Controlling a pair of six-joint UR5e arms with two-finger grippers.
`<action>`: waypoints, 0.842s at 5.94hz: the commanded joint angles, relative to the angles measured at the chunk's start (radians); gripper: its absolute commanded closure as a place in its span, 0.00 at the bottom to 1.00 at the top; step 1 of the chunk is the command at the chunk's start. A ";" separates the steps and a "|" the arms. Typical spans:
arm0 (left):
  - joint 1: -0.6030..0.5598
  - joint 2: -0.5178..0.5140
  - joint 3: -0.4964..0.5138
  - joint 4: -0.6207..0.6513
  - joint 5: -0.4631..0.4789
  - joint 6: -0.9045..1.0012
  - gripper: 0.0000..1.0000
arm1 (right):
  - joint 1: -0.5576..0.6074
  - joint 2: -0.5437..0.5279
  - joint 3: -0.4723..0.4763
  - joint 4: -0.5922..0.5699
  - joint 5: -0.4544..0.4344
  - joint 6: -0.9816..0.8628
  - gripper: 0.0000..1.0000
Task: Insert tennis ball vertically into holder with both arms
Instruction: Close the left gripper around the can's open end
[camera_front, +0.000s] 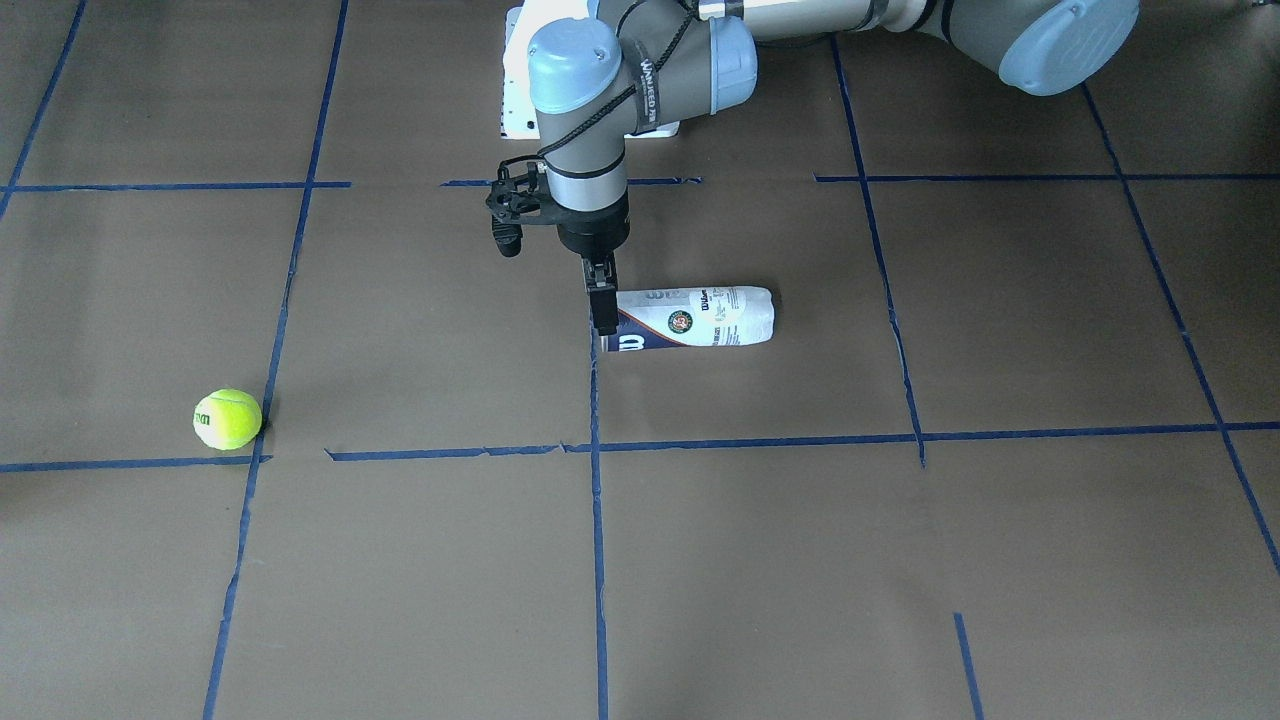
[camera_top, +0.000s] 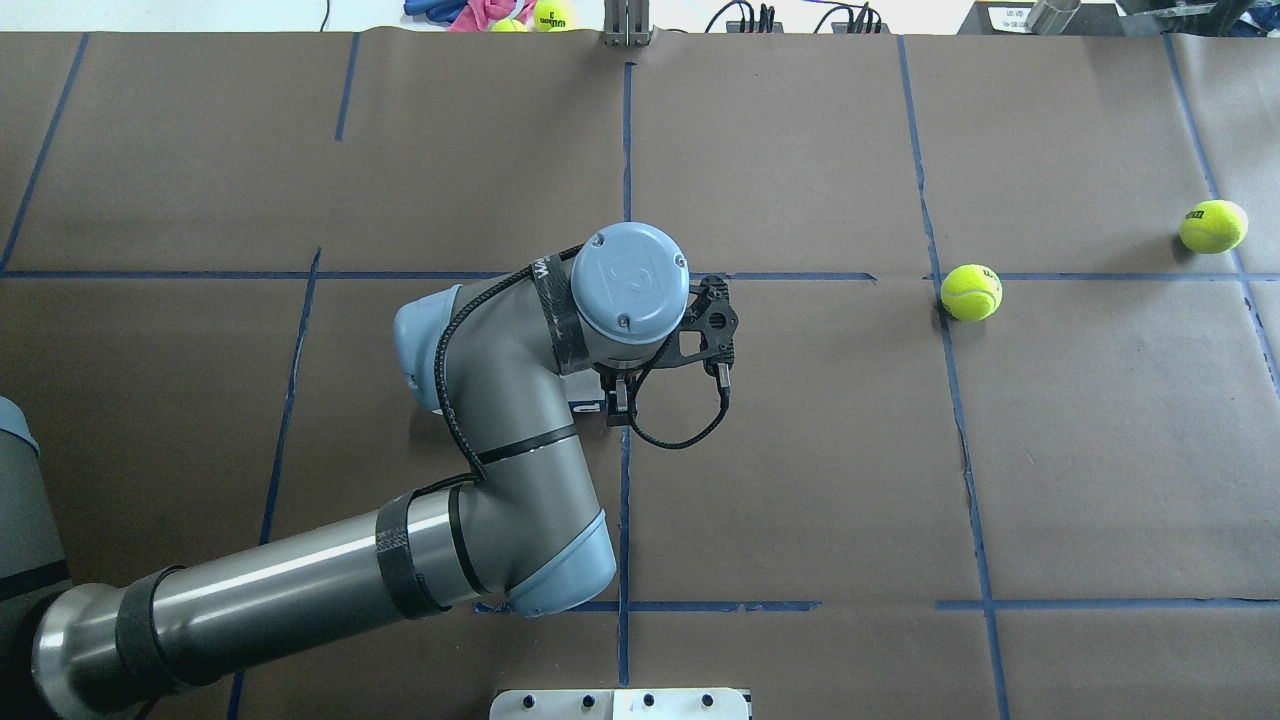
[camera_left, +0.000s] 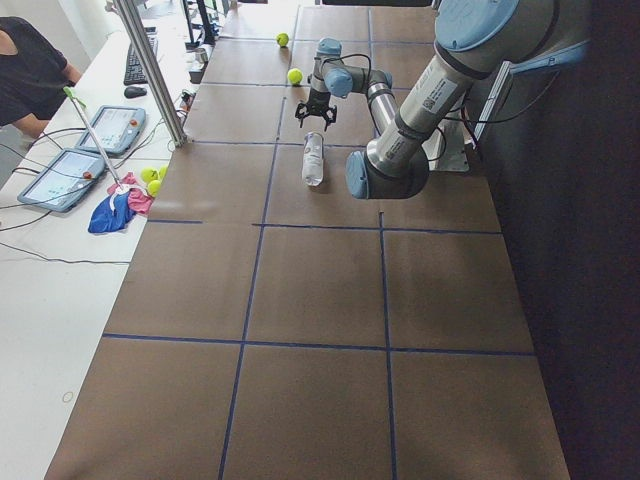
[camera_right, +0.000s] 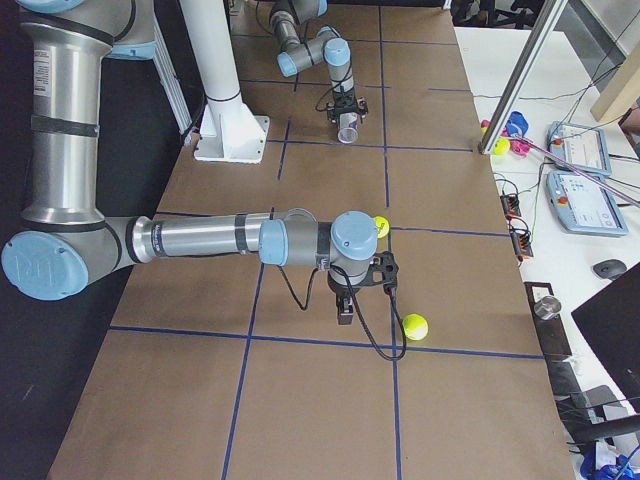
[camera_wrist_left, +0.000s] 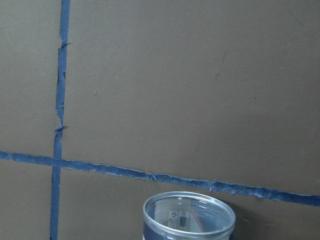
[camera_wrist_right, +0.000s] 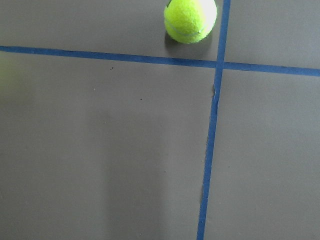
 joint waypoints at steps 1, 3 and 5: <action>0.028 0.003 0.026 0.001 0.050 0.003 0.00 | -0.004 0.000 -0.006 0.000 0.000 0.000 0.00; 0.037 0.012 0.026 0.001 0.048 -0.005 0.00 | -0.005 0.000 -0.006 0.000 0.000 0.000 0.00; 0.037 0.025 0.033 -0.001 0.051 -0.005 0.00 | -0.005 -0.002 -0.006 0.000 0.000 0.000 0.00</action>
